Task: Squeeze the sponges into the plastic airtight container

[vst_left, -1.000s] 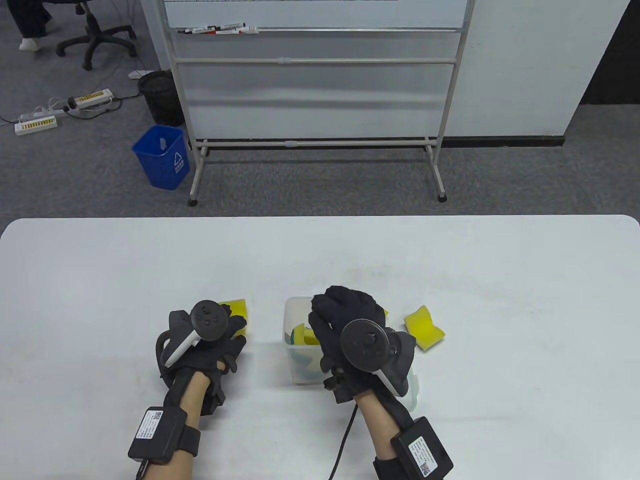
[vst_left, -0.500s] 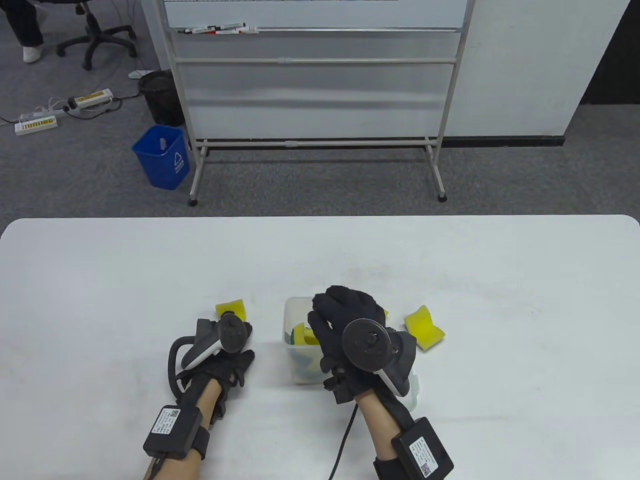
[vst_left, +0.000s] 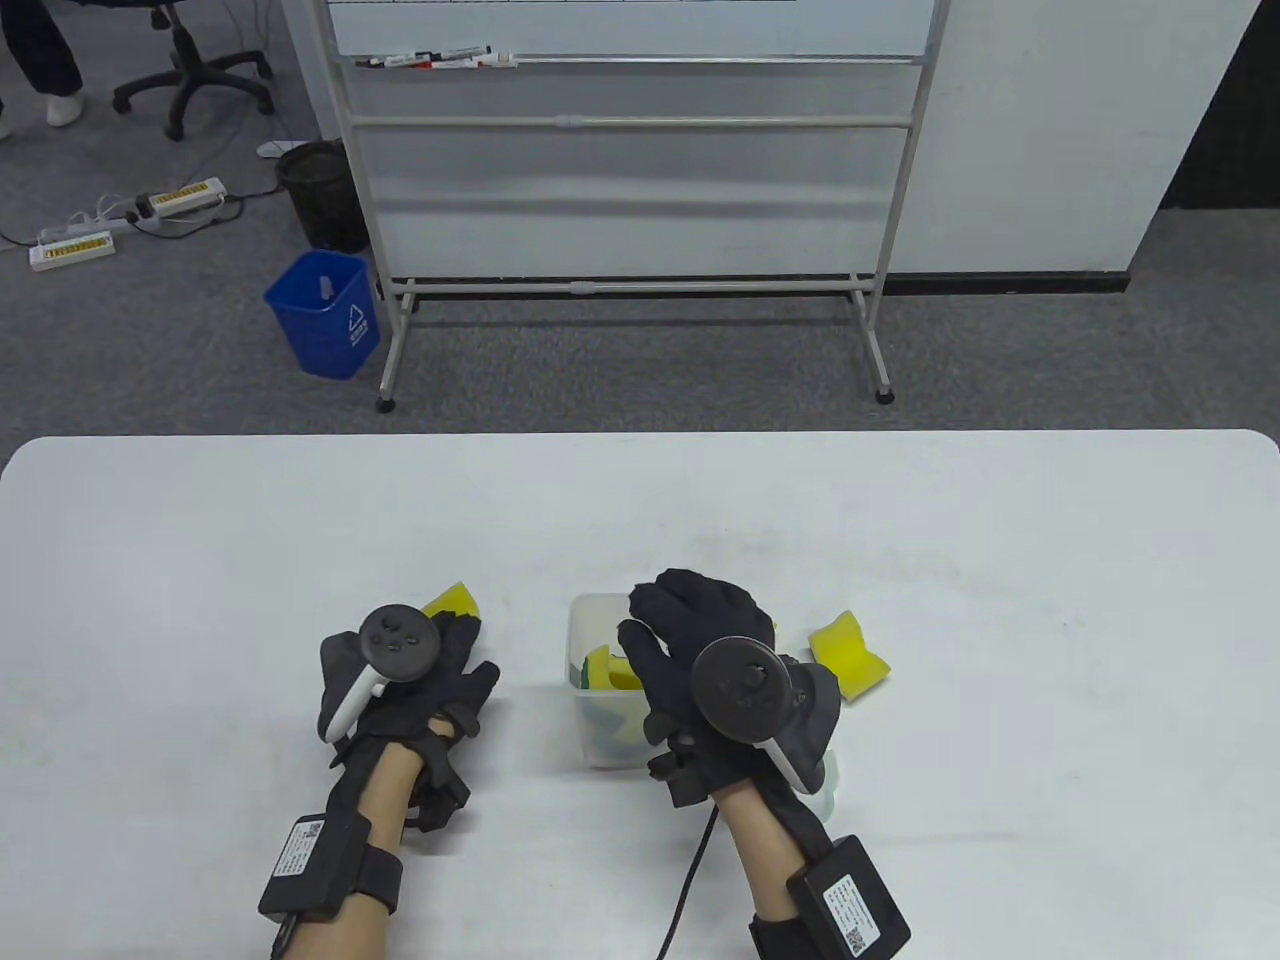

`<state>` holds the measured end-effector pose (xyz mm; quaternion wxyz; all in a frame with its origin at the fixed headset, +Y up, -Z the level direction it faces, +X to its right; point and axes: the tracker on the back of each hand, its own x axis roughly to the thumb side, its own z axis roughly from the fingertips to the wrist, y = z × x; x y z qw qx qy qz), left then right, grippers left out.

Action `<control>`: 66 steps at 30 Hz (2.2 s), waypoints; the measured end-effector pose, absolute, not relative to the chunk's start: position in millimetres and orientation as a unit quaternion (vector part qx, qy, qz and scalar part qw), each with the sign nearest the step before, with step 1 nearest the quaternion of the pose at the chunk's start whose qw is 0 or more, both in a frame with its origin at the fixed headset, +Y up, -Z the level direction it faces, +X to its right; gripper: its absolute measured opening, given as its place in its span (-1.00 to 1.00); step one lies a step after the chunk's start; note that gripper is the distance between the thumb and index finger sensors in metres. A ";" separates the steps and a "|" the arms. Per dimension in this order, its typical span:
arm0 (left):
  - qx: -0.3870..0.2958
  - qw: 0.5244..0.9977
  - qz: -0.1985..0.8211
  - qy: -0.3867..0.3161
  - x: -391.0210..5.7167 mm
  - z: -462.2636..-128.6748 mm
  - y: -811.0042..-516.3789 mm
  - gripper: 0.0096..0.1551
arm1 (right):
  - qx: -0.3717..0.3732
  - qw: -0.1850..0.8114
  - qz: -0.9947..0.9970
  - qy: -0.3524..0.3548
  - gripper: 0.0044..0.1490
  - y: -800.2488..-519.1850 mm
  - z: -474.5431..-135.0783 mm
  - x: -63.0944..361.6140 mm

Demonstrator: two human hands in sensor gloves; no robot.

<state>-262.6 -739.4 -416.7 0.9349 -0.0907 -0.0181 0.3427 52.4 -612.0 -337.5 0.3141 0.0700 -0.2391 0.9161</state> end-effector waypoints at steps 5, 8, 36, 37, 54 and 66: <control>-0.042 0.842 0.529 -0.096 -262.4 -409.9 -699.8 -0.16 | 0.073 0.349 0.902 -0.244 -0.30 -610.5 -336.1 55.7; -0.024 0.801 0.578 -0.151 -256.5 -403.1 -674.6 -0.17 | 0.080 0.371 0.893 -0.243 -0.18 -609.3 -335.4 57.0; -0.030 0.739 0.579 -0.343 -171.6 -352.5 -605.8 -0.21 | 0.098 0.529 0.812 -0.225 -0.12 -612.0 -339.1 66.0; -0.021 0.743 0.580 -0.334 -172.5 -352.0 -605.1 -0.22 | 0.100 0.526 0.814 -0.225 -0.13 -612.0 -339.0 65.3; 0.097 0.834 0.471 -0.272 -180.1 -345.9 -595.7 -0.18 | 0.116 0.509 0.832 -0.189 -0.27 -608.6 -339.6 65.8; 0.083 0.832 0.473 -0.277 -185.4 -354.5 -601.5 -0.31 | 0.188 0.445 0.859 -0.167 -0.09 -600.1 -336.0 53.9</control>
